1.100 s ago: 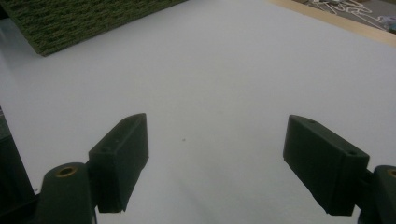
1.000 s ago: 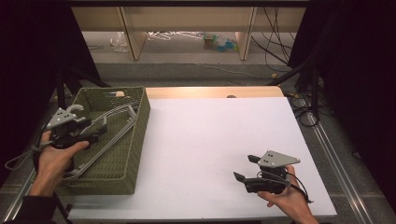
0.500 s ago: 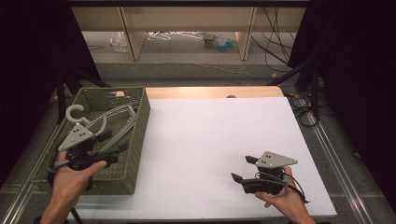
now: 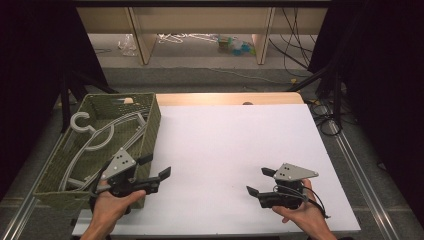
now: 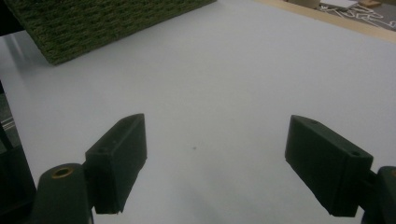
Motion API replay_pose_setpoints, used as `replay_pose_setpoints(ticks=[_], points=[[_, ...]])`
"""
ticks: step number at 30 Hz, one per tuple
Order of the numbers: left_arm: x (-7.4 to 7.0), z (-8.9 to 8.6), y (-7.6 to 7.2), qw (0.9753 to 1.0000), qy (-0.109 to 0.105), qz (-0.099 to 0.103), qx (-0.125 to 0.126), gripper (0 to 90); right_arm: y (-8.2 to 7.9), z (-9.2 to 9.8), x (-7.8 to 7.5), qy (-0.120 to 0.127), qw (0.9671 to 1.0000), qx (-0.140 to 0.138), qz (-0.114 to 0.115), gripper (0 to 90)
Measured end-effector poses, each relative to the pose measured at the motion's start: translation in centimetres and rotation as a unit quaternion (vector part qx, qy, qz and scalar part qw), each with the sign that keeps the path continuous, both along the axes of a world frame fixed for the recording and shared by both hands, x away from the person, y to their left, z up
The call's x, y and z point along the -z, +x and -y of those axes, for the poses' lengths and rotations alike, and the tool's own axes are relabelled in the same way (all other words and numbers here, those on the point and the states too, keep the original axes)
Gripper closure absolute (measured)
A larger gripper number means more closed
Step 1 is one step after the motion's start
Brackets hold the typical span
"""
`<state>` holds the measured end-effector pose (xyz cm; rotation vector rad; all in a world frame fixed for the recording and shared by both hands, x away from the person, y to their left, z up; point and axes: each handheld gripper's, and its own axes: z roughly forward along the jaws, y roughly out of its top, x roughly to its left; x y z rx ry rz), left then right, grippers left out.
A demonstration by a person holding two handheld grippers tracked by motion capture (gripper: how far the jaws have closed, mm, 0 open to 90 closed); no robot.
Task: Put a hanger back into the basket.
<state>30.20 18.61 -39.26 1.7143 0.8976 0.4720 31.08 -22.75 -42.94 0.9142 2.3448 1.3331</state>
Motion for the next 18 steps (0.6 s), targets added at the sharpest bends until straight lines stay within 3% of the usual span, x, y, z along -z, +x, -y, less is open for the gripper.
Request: replay_pose_setpoints(ticks=[3, 4, 11, 14, 18], points=[[0.9, 0.9, -0.3, 0.9999, -0.008, 0.0, 0.008, 22.3, 0.1, 0.1, 0.0, 0.007, 0.9998, 0.004, 0.019, 21.7], [1.1, 1.1, -0.4, 0.9999, 0.001, 0.008, 0.013, 21.8, 0.0, 0.1, -0.1, 0.006, 0.9998, 0.006, 0.019, 21.5], [2.9, 2.1, -0.8, 0.9998, -0.001, 0.0, 0.019, 20.2, -0.1, 0.1, -0.2, 0.021, 0.9998, 0.002, 0.008, 19.8], [3.4, 2.1, -0.8, 0.9994, 0.001, 0.007, 0.035, 18.1, -0.2, 0.1, -0.2, 0.023, 0.9996, 0.006, 0.014, 18.7], [3.8, 2.2, -1.0, 0.9995, -0.002, 0.01, 0.031, 17.2, -0.3, 0.1, -0.2, 0.028, 0.9995, 0.009, 0.014, 17.4]])
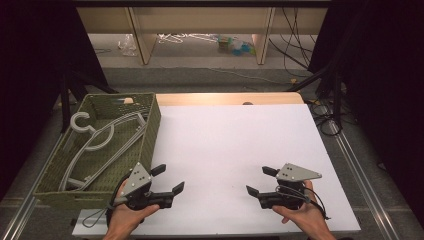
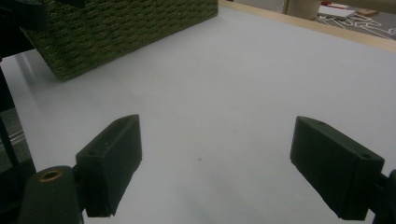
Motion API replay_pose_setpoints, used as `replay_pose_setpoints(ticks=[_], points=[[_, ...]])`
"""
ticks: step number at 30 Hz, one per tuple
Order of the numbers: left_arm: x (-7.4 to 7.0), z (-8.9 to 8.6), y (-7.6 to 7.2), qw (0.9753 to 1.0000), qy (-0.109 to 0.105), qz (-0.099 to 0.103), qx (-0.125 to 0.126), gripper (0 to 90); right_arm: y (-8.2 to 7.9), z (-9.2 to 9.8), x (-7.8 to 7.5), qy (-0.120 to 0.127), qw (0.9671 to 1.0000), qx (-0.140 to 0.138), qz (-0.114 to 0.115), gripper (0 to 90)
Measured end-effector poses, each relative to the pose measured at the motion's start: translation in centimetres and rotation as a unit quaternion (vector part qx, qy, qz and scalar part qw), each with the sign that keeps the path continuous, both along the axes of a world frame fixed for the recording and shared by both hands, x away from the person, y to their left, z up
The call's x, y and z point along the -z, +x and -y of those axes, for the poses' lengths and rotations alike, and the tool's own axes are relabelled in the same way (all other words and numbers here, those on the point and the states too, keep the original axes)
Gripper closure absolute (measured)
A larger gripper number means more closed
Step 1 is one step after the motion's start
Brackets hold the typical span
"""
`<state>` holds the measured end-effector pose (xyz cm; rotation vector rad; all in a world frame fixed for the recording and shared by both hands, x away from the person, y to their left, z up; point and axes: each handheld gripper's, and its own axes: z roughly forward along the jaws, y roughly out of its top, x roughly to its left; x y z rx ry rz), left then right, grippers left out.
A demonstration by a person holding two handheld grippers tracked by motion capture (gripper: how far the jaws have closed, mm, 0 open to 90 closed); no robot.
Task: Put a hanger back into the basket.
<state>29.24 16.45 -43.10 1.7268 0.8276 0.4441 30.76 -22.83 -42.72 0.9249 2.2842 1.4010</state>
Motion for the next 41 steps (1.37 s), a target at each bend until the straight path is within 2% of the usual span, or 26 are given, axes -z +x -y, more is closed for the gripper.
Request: replay_pose_setpoints(ticks=[1, 3, 4, 5, 6, 10, 12, 13, 14, 15, 16, 17, 18, 19, 23, 24, 26, 28, 29, 30, 32, 36, 37, 39, 41], points=[[0.0, 0.0, -0.1, 1.0, 0.002, -0.004, -0.006, 17.1, -0.1, 0.0, 0.0, 0.001, 1.0, 0.001, -0.002, 17.3], [0.1, -0.1, -0.1, 1.0, 0.006, 0.0, -0.005, 16.6, -0.3, 0.1, 0.1, 0.003, 1.0, 0.001, -0.004, 17.1], [0.2, -0.1, -0.2, 0.9999, 0.001, -0.007, -0.012, 15.7, -0.5, 0.2, 0.1, 0.003, 1.0, 0.001, -0.004, 17.1], [0.2, -0.1, -0.2, 0.9999, 0.002, -0.007, -0.01, 16.0, -0.6, 0.2, 0.2, 0.01, 0.9999, -0.001, -0.005, 17.2], [0.2, -0.1, -0.2, 1.0, 0.007, -0.004, -0.005, 16.0, -0.8, 0.3, 0.2, 0.005, 1.0, 0.0, -0.007, 17.1], [0.4, 0.0, -0.4, 0.9999, -0.002, -0.01, 0.001, 15.9, -1.5, 0.8, 0.3, 0.01, 0.9999, 0.006, -0.003, 16.8], [0.4, 0.0, -0.5, 1.0, -0.003, -0.009, 0.0, 15.9, -1.8, 1.1, 0.3, 0.011, 0.9999, 0.01, 0.003, 16.7], [0.4, 0.0, -0.5, 1.0, -0.002, -0.007, 0.0, 15.9, -1.9, 1.1, 0.4, 0.016, 0.9998, 0.007, 0.002, 16.7], [0.4, 0.0, -0.5, 1.0, -0.002, -0.006, 0.001, 15.9, -2.0, 1.3, 0.4, 0.012, 0.9999, 0.007, -0.001, 16.7], [0.4, -0.1, -0.5, 1.0, 0.0, -0.005, 0.001, 15.9, -2.0, 1.3, 0.6, 0.017, 0.9998, 0.007, 0.007, 16.7], [0.4, -0.1, -0.5, 1.0, 0.0, -0.002, 0.0, 15.9, -2.1, 1.3, 0.6, 0.019, 0.9998, 0.008, -0.003, 16.7], [0.4, -0.2, -0.3, 1.0, -0.002, 0.003, 0.008, 15.9, -2.0, 1.4, 0.7, 0.014, 0.9998, 0.009, 0.008, 16.7], [0.4, -0.2, -0.4, 1.0, -0.007, -0.004, 0.0, 15.9, -2.1, 1.5, 0.6, 0.007, 0.9999, 0.01, 0.004, 16.7], [0.4, -0.3, -0.5, 1.0, -0.004, -0.006, -0.004, 15.9, -2.1, 1.4, 0.7, 0.006, 0.9999, 0.008, 0.005, 16.7], [0.4, -0.3, -0.4, 0.9999, -0.006, -0.007, -0.004, 15.9, -2.1, 1.2, 0.7, 0.006, 1.0, 0.004, -0.004, 16.7], [0.5, -0.2, -0.4, 0.9999, -0.008, -0.006, -0.002, 15.9, -2.1, 1.1, 0.7, 0.005, 1.0, 0.004, -0.003, 16.7], [0.4, -0.3, -0.3, 1.0, 0.003, 0.0, 0.005, 15.9, -2.0, 1.2, 0.7, 0.005, 1.0, 0.003, 0.007, 16.7], [0.4, -0.2, -0.4, 1.0, -0.004, -0.008, -0.003, 15.9, -2.0, 1.2, 0.6, 0.005, 1.0, 0.004, 0.004, 16.7], [0.4, -0.2, -0.4, 1.0, -0.004, -0.007, -0.003, 15.9, -1.9, 1.2, 0.7, 0.013, 0.9999, 0.003, 0.008, 16.7], [0.4, -0.3, -0.3, 1.0, 0.002, 0.001, 0.004, 15.9, -2.0, 1.1, 0.7, 0.016, 0.9999, 0.002, -0.003, 16.7], [0.4, -0.4, -0.2, 1.0, 0.002, 0.0, 0.002, 15.9, -2.0, 1.2, 0.6, 0.005, 1.0, 0.003, 0.004, 16.7], [0.5, -0.4, -0.3, 1.0, -0.007, -0.002, -0.001, 15.9, -2.0, 1.2, 0.6, 0.005, 1.0, 0.002, 0.003, 16.8], [0.5, -0.3, -0.3, 1.0, -0.009, -0.003, -0.003, 15.9, -2.1, 1.2, 0.6, 0.006, 1.0, 0.003, -0.005, 16.8], [0.4, -0.5, -0.3, 1.0, 0.001, 0.0, -0.003, 15.9, -2.0, 1.2, 0.7, 0.003, 1.0, 0.003, 0.002, 16.8], [0.4, -0.4, -0.4, 1.0, -0.005, -0.005, -0.006, 15.9, -2.0, 1.2, 0.6, 0.005, 1.0, 0.002, -0.005, 16.7]])
